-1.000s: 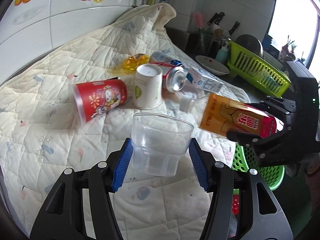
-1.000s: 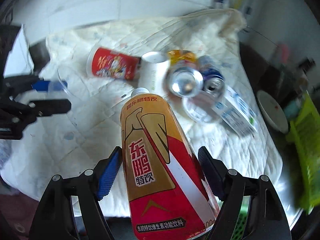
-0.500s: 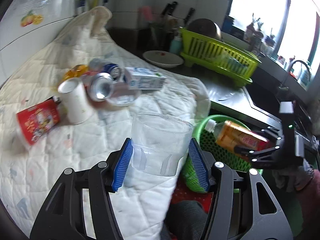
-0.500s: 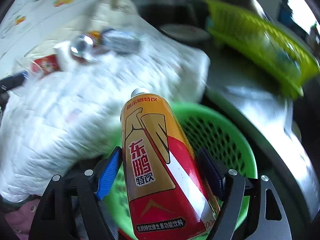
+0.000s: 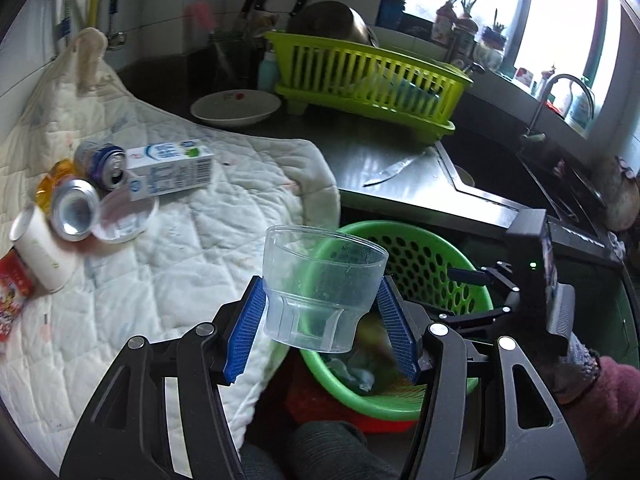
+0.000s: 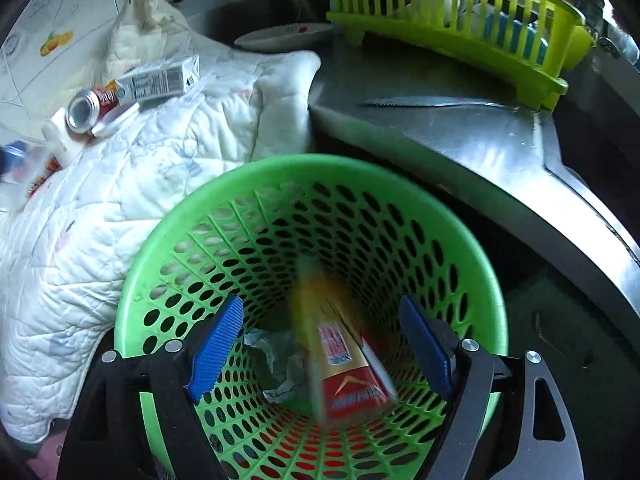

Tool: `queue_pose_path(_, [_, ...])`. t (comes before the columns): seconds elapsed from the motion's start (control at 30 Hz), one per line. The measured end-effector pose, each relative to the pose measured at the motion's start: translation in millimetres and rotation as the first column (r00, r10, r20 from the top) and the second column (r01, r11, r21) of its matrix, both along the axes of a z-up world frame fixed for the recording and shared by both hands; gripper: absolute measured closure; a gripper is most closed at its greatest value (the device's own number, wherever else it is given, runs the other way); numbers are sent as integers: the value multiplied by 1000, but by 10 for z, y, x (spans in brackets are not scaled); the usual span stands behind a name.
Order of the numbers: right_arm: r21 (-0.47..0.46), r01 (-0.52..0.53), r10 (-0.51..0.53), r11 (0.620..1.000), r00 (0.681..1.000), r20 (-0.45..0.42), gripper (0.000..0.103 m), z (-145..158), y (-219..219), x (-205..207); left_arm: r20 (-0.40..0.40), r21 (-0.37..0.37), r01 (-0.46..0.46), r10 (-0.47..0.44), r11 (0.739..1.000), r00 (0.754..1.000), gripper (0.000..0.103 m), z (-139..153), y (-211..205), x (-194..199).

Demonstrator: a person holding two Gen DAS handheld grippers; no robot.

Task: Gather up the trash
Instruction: 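Drop the bottle and the clear cup into the green basket with both tools, then move both tools back to the remaining trash on the mat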

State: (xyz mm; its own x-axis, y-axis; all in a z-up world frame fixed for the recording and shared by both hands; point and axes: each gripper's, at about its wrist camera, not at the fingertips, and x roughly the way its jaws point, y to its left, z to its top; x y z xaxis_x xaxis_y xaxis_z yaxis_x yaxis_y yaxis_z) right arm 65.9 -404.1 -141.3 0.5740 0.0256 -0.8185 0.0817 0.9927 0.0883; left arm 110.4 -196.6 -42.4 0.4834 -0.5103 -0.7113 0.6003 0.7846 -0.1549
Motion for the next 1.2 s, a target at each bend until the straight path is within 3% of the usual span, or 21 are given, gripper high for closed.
queue_pose_path(0.6, [-20,100,-96,995,984,147,21,445,-383,-674,-134,52,110,-102,993,986,42,-552,-925,10])
queue_pose_path(0.9, [-24,148,-142,989,974,178,21,539,-546,-902,-130,23,167,-163,986,978,35,-504,-1176,-109])
queue_pose_path(1.2, [-26,127,-119,992,973,199,21,627,-432,-958,-93,3,128,-127,992,988,35,-304,-865,-192])
